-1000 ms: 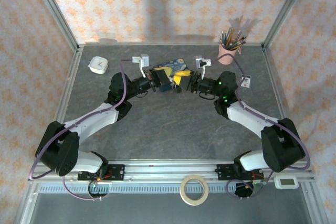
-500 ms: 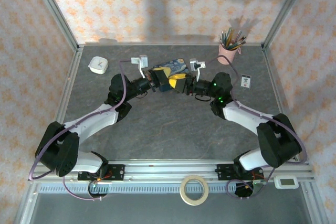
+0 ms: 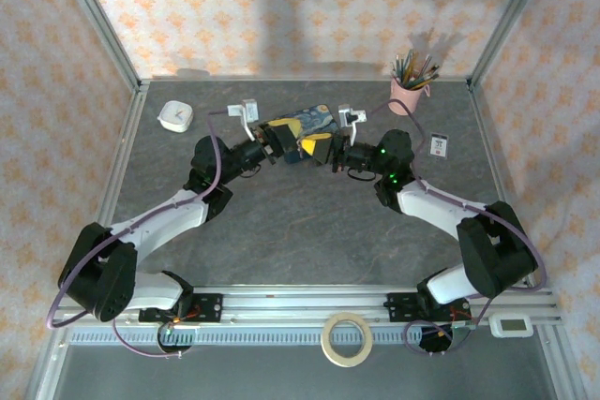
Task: Unlock the padlock with the key
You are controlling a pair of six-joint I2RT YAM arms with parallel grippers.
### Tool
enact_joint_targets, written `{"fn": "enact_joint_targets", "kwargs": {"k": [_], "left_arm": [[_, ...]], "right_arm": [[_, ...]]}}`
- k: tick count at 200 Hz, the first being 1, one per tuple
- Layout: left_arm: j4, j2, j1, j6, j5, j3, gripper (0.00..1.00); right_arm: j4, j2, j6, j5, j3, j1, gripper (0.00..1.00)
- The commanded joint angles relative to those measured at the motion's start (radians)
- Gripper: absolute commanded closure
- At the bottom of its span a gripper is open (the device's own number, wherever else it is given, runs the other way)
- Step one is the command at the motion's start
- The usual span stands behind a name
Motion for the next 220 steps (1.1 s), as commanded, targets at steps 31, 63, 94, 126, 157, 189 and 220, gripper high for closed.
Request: {"fn": "enact_joint_targets", "kwargs": {"k": [31,63,94,126,157,189,220], "left_arm": [[-0.091,-0.189,0.131,-0.062,-0.280,-0.130,0.01],[0.006,-0.152,0.134,-0.083,-0.089,-0.135,0.11],[0.118,-0.045,0.070,-0.093,0.067,-0.093,0.20],[0.053,0.005,-0.001,0.004,0.075,-0.021,0.20],[0.071,0.058,-0.017,-0.004,0.113,0.012,0.41],[0.084,0.087,-0.024,-0.019,0.132,0.025,0.81],[0.085,0.089,-0.025,-0.027,0.119,0.023,1.00]], "right_arm": [[-0.120,-0.075,-0.144,0.059,-0.018,-0.011,1.00],[-0.161,-0.085,-0.158,0.056,-0.023,-0.016,1.00],[-0.167,-0.063,-0.101,0.015,0.003,-0.017,1.00],[-0.204,-0.057,-0.058,-0.011,0.037,-0.017,1.00],[-0.216,-0.057,-0.043,-0.012,0.038,-0.016,1.00],[-0.229,-0.052,-0.041,-0.003,0.039,-0.018,1.00],[-0.222,-0.047,-0.036,-0.005,0.044,-0.021,1.00]]}}
